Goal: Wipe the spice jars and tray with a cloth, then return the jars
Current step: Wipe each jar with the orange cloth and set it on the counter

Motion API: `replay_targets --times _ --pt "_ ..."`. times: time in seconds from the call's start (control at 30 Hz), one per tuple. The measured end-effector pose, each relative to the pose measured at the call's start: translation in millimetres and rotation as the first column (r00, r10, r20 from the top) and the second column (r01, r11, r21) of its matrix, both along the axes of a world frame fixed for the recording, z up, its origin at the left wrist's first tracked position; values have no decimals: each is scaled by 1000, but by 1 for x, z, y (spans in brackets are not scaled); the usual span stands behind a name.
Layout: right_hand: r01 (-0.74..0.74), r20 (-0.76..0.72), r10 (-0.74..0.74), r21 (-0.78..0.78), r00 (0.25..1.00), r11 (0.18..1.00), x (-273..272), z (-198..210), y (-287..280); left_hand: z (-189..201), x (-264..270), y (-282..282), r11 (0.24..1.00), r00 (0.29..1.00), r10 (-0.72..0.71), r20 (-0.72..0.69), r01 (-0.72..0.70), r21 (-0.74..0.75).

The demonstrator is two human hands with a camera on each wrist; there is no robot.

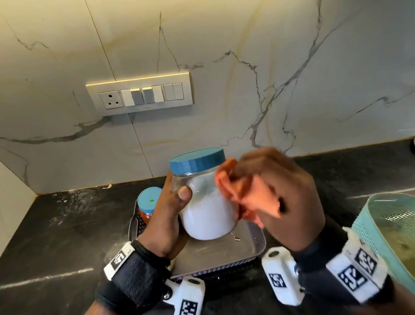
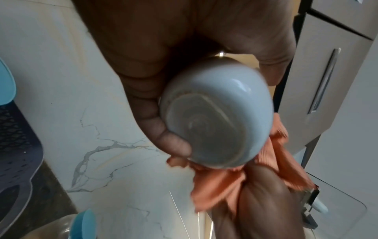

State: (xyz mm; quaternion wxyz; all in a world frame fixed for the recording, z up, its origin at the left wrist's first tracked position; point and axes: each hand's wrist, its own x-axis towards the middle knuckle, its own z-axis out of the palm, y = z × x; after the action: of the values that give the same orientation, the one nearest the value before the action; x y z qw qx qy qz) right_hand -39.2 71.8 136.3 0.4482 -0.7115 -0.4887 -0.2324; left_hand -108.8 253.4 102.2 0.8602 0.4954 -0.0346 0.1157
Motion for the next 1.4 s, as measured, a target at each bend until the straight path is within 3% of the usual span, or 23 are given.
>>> replay_targets --times 0.07,0.2,0.3,0.43,0.57,0.73,0.83,1.03,1.23,1.4 --pt "-40 -62 44 59 997 997 8 14 4 2 0 -4 1000 1000 0 9 0 -4" --pt "-114 -81 112 -21 990 993 -2 1 -8 6 -2 -4 999 1000 17 4 -17 -39" --pt "-101 -49 98 -67 994 993 -16 -19 -19 9 -4 -5 996 998 66 -15 -67 -58" --pt "-33 33 35 -54 999 998 -16 -16 -25 15 -5 -16 989 997 66 -44 -72 -132" --pt "12 121 6 -146 993 989 -24 -13 -29 13 -7 -28 994 993 110 -46 -109 16" --pt "76 45 -75 -35 996 996 -1 18 -30 10 -11 -47 992 990 127 -65 -125 21" --pt "-4 19 5 -47 1000 999 2 27 -36 14 -10 -56 992 992 122 -41 -123 -35" --pt "-103 7 106 -165 994 981 -30 -7 -65 15 -15 -59 983 987 153 -47 -157 -94" --pt "-65 -28 67 74 997 995 -1 36 -55 19 -18 -84 988 993 115 -8 -115 -101" --pt "-127 -18 126 -79 992 989 -25 6 -75 28 -18 -82 971 988 147 -45 -153 -184"
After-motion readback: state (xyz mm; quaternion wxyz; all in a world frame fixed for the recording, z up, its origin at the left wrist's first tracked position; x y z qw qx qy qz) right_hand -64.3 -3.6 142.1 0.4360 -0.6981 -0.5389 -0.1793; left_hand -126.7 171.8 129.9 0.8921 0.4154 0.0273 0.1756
